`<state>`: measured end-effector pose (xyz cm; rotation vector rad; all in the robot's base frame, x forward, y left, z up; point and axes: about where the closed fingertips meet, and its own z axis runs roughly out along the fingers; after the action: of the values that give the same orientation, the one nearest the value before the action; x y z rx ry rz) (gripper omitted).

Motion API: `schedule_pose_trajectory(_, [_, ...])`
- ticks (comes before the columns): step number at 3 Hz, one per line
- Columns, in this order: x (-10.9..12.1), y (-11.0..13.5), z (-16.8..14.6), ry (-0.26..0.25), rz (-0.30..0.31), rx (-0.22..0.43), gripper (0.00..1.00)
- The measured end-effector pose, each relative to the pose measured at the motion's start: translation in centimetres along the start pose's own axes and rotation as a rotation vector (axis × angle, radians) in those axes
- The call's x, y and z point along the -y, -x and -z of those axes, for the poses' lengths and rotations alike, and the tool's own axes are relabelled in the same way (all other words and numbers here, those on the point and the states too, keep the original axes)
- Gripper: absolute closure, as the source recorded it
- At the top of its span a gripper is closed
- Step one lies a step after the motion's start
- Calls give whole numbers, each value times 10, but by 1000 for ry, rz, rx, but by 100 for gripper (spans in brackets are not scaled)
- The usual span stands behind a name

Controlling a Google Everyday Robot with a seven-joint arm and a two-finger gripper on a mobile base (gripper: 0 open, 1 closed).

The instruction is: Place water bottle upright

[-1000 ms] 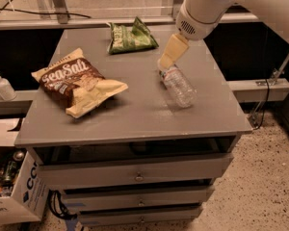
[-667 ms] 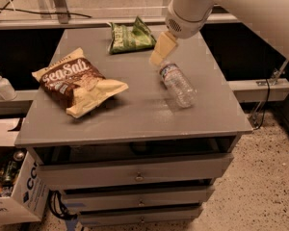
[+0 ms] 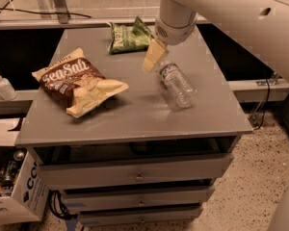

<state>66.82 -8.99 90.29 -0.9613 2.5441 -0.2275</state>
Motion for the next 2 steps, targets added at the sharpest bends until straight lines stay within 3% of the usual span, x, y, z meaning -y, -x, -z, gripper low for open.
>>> schedule_pose_trajectory(2, [-14,-4,-23,43,-39,-83,0])
